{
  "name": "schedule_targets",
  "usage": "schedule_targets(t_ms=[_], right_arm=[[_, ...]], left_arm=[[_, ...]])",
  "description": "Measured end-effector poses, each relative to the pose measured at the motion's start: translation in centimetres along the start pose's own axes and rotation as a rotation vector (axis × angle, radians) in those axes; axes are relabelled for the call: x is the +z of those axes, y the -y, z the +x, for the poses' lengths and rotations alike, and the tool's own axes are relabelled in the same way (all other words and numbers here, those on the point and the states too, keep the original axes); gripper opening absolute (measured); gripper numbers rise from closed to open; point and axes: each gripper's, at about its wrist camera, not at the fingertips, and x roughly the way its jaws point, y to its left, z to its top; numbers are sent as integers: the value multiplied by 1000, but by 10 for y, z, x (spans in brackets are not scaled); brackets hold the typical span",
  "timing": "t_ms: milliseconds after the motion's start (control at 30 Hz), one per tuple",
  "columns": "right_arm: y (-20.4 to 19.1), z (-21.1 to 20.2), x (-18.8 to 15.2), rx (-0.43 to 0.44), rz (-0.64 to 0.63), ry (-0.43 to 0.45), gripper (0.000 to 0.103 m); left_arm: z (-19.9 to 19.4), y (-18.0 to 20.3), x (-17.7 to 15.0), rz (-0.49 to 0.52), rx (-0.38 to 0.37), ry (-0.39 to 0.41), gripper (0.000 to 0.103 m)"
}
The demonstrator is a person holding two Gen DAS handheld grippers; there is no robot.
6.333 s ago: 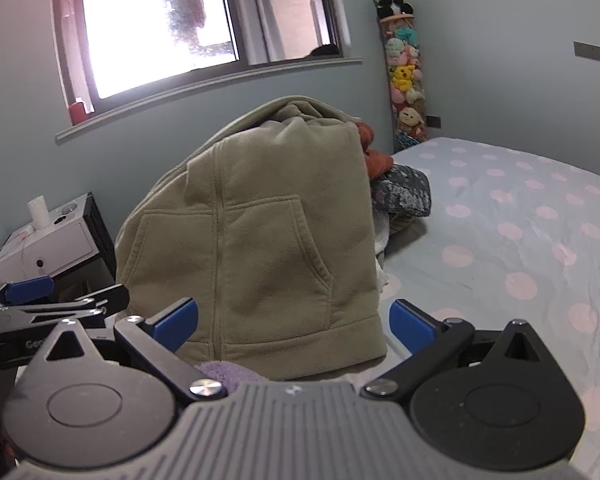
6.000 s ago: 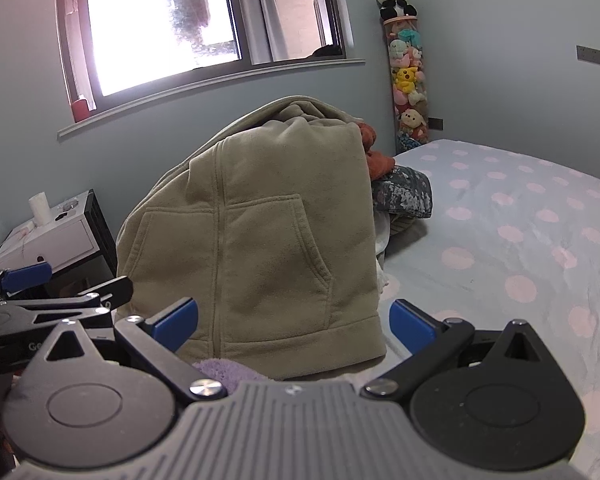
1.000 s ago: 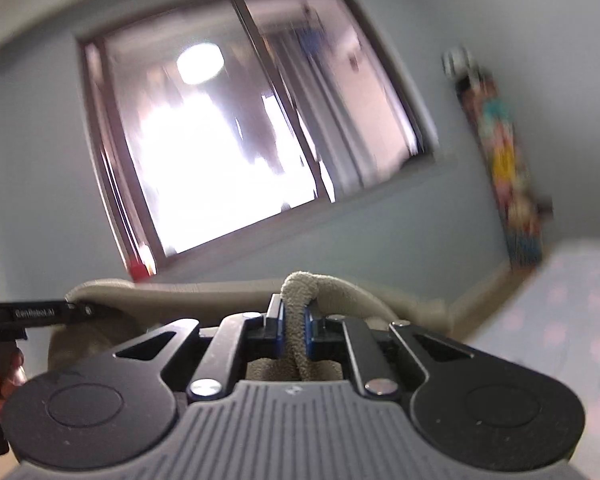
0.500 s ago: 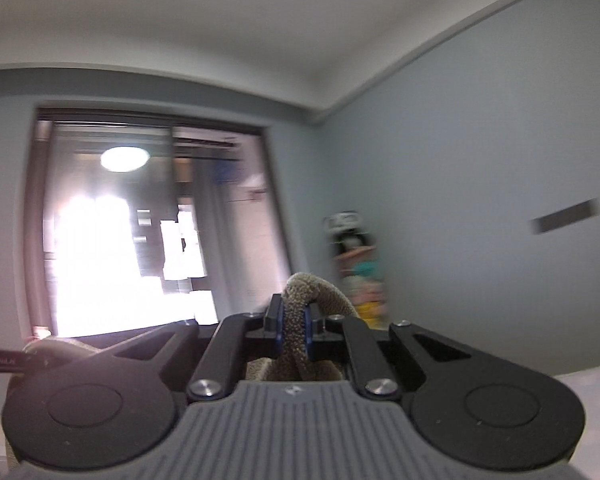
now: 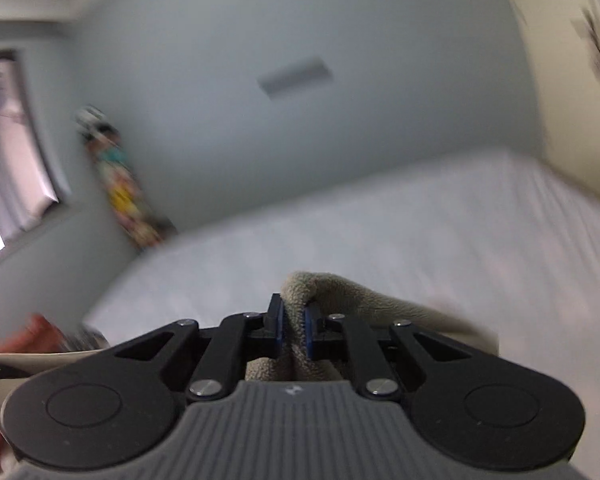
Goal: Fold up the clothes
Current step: 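Lift the hoodie off the pile with both grippers and carry it over the bed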
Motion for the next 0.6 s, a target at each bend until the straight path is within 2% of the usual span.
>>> schedule_targets(t_ms=[133,300,467,600], right_arm=[[28,5,-49,-66,-1,-128,11],[21,12,-64,-89,-79,-280,11],[24,6,-83,-100,-80,-434,11],[27,-14,-104,-109,-98,-493,12]], left_arm=[[21,-12,-19,56,41,-62,13],[13,-6,-47,149,50,-151,13],[10,-9,-73,215,54,-225,14],[12,-2,-77,251,49,-265,15]])
